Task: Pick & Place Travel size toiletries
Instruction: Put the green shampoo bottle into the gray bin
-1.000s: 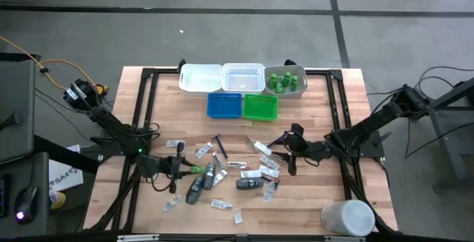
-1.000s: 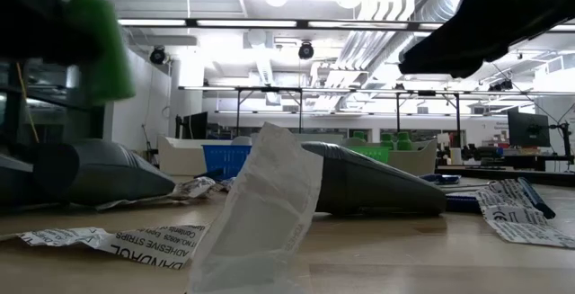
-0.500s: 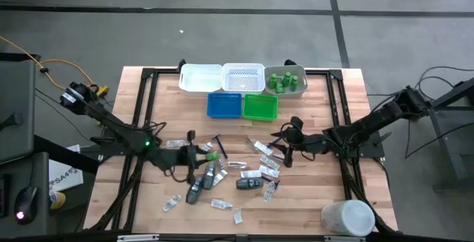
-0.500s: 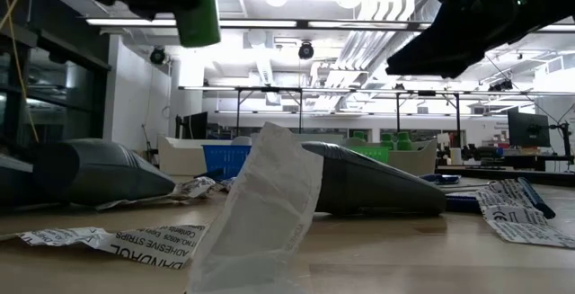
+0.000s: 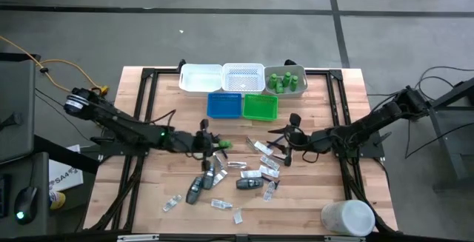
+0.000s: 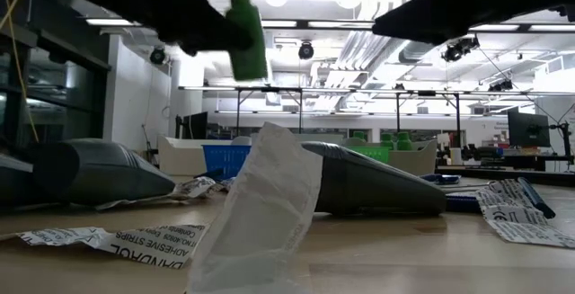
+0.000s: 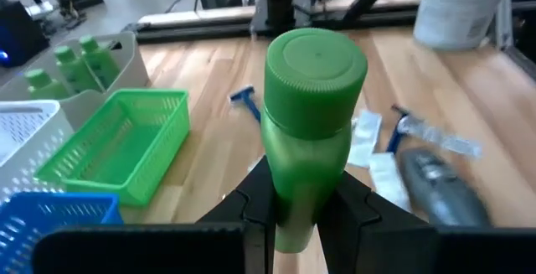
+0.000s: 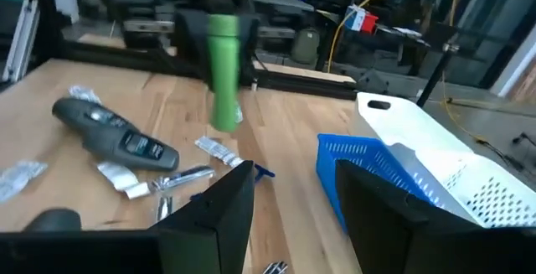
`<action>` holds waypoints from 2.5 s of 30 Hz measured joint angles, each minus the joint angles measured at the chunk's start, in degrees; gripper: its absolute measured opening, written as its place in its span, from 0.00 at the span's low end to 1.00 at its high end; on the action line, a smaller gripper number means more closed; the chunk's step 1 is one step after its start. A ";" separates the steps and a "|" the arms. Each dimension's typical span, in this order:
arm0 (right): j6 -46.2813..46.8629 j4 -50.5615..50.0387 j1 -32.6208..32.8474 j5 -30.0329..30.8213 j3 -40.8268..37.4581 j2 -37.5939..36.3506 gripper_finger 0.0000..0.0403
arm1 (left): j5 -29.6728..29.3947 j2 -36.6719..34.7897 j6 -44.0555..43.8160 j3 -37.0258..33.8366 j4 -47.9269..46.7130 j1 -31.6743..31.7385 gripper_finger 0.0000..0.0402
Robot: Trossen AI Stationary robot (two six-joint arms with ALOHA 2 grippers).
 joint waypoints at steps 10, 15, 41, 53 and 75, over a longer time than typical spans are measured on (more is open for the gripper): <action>-6.45 14.87 -1.97 -3.06 -0.02 10.07 0.40 | 7.88 13.80 7.38 12.66 -2.82 5.74 0.13; -8.75 19.61 -2.40 -5.31 -0.02 13.75 0.40 | 6.85 18.63 10.67 19.31 -8.74 5.69 0.13; -8.24 15.37 -1.97 -10.17 4.28 15.01 0.40 | 5.30 21.91 15.24 24.39 -6.69 5.71 0.13; -8.02 15.06 -2.83 -10.21 4.28 15.01 0.40 | 6.57 21.90 17.01 24.37 -3.66 5.71 0.13; -6.15 17.40 -6.87 -21.49 4.28 15.01 0.22 | 6.53 21.89 16.57 24.35 -4.19 5.69 0.13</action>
